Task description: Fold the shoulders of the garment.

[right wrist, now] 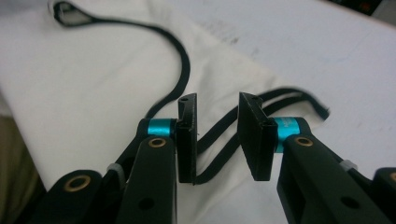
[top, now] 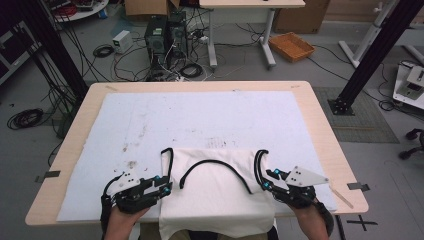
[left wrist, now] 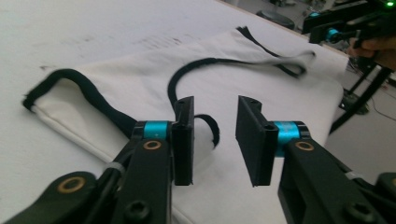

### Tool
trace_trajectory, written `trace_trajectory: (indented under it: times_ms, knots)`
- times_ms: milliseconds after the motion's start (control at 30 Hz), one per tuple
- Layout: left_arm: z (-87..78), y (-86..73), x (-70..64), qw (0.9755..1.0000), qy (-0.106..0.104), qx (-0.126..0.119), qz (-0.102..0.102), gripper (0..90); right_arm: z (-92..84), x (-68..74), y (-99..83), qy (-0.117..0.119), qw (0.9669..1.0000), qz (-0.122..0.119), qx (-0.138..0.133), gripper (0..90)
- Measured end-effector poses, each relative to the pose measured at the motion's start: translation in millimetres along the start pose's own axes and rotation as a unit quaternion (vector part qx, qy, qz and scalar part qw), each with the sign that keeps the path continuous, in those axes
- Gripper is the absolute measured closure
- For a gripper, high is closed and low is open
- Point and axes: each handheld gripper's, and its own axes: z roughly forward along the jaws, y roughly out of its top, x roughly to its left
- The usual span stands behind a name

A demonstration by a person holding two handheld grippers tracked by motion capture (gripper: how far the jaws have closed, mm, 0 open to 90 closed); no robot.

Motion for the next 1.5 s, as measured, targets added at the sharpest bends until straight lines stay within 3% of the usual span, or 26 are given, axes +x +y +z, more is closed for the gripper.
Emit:
trace_trajectory:
  times_ms: [67,133,200,267,300,367,433,500,533,600,700,767,800,833,867,933,1033,1133,1267,1500]
  knots:
    - [3.3,0.0,0.5,1.0,0.0,0.0,-0.001,61.2,9.0,3.8,4.0,0.027,0.9995,-0.014,0.007,69.1]
    - [7.3,0.2,0.1,1.0,0.0,0.007,0.004,60.8,22.4,11.2,2.3,0.054,0.9968,-0.044,0.039,75.8]
    - [13.6,0.2,-0.4,0.9996,0.001,0.023,0.014,60.8,33.9,16.1,-0.4,0.063,0.9922,-0.072,0.079,80.4]
    - [21.6,-0.5,-1.5,0.9986,0.003,0.048,0.024,60.8,39.7,17.2,-4.7,0.06,0.9874,-0.085,0.119,82.4]
    - [24.3,-0.7,-1.8,0.9981,0.005,0.056,0.026,60.2,39.8,15.3,-8.0,0.058,0.987,-0.085,0.123,82.7]
    - [31.9,-1.7,-3.0,0.9962,0.01,0.083,0.022,57.9,36.4,11.4,-8.9,0.058,0.9874,-0.075,0.127,82.7]
    - [38.2,-2.6,-5.8,0.9929,0.02,0.113,0.032,58.4,33.8,8.0,-11.3,0.052,0.9877,-0.072,0.128,81.2]
    - [41.8,-2.5,-8.9,0.9898,0.017,0.134,0.047,67.4,30.7,5.4,-12.0,0.053,0.9907,-0.053,0.113,71.9]
    - [43.8,-3.3,-9.6,0.9883,0.017,0.145,0.045,71.2,29.1,3.8,-11.0,0.052,0.9924,-0.048,0.101,70.0]
    - [43.7,-4.2,-9.1,0.988,0.014,0.15,0.036,73.0,26.1,1.7,-8.1,0.043,0.9951,-0.039,0.08,63.2]
    - [39.6,-5.3,-8.1,0.9893,0.003,0.144,0.025,72.8,24.3,-3.1,-5.4,0.02,0.9979,-0.023,0.056,47.6]
    - [35.3,-5.0,-6.6,0.9923,-0.008,0.122,0.02,68.1,22.9,-7.2,-4.5,-0.005,0.999,-0.011,0.044,37.0]
    - [35.3,-5.0,-6.6,0.9923,-0.008,0.122,0.02,64.9,22.9,-7.2,-4.5,-0.005,0.999,-0.011,0.044,37.0]
    - [29.6,-2.3,-4.7,0.9959,-0.012,0.089,0.013,64.9,21.9,-10.1,-4.3,-0.018,0.9991,-0.005,0.037,33.6]
    - [26.6,-0.4,-3.1,0.9974,-0.008,0.07,0.012,60.3,19.9,-17.8,-3.6,-0.044,0.9987,0.005,0.023,26.5]
    - [21.4,3.4,0.4,0.9994,0.006,0.035,0.001,48.9,17.3,-26.0,-2.5,-0.069,0.9973,0.021,0.013,21.1]
    - [14.5,7.1,5.3,0.9994,0.031,-0.006,-0.013,37.5,13.2,-39.3,-2.1,-0.087,0.9952,0.044,0.001,20.9]
    - [9.2,8.3,11.8,0.9989,0.035,-0.029,-0.007,28.1,10.8,-49.9,-1.8,-0.096,0.994,0.053,0.001,20.1]
    - [4.1,8.3,16.8,0.9983,0.041,-0.04,0.001,27.3,10.1,-59.0,-2.7,-0.101,0.9929,0.063,0.005,20.1]
    - [3.0,9.0,17.5,0.9977,0.052,-0.043,0.005,25.9,8.9,-59.4,-8.4,-0.09,0.9938,0.063,0.014,20.1]
